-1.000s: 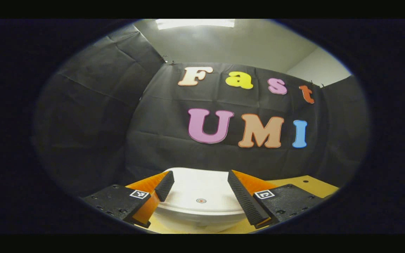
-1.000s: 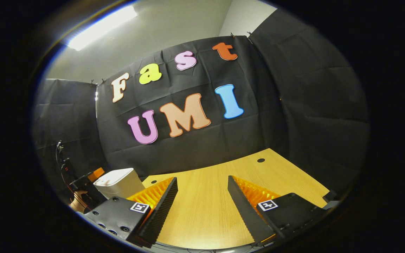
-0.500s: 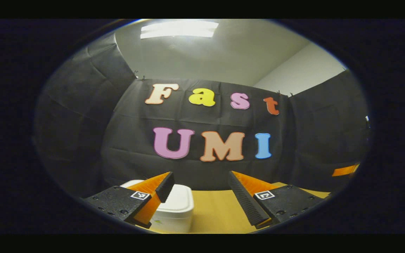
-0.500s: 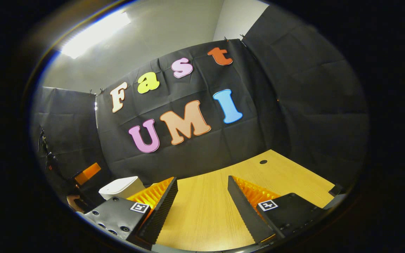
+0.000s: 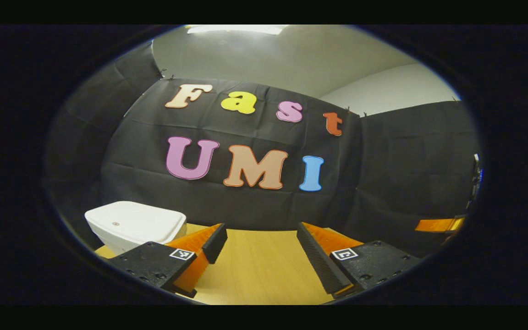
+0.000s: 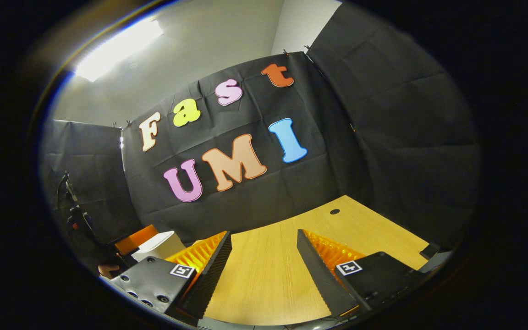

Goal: Press the lid of the desktop garbage bin to open it, pick up the crumpled paper on the desktop and throw it into the bin, then pick up the pop can on the desktop and drop it into the bin, and finally close the garbage bin lid.

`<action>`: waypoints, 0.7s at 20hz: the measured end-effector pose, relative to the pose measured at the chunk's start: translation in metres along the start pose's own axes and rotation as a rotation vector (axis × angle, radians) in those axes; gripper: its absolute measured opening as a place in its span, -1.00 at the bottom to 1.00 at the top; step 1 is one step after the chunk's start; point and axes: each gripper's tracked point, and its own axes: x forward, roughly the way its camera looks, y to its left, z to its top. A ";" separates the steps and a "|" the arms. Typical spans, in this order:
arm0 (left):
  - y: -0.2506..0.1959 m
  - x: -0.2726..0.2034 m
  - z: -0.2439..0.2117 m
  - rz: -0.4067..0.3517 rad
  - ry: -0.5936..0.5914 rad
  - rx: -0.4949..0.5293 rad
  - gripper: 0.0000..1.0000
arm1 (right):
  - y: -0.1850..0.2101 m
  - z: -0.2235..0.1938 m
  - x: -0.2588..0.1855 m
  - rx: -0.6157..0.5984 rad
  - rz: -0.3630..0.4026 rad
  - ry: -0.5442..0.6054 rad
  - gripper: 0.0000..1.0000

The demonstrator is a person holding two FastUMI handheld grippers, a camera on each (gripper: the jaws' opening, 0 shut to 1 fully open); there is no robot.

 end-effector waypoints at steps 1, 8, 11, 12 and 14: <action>-0.001 0.001 0.001 0.009 -0.003 -0.011 0.84 | -0.004 0.003 0.001 -0.005 0.002 -0.001 0.91; -0.002 0.000 -0.006 0.037 0.000 -0.060 0.84 | -0.002 0.005 0.012 -0.037 0.042 0.012 0.92; 0.005 0.003 -0.007 0.052 -0.005 -0.078 0.84 | -0.001 0.008 0.015 -0.053 0.050 0.017 0.92; 0.007 0.004 -0.008 0.057 -0.005 -0.082 0.84 | -0.001 0.009 0.015 -0.057 0.050 0.017 0.92; 0.011 0.008 -0.010 0.066 0.002 -0.091 0.84 | -0.004 0.010 0.015 -0.068 0.042 0.013 0.92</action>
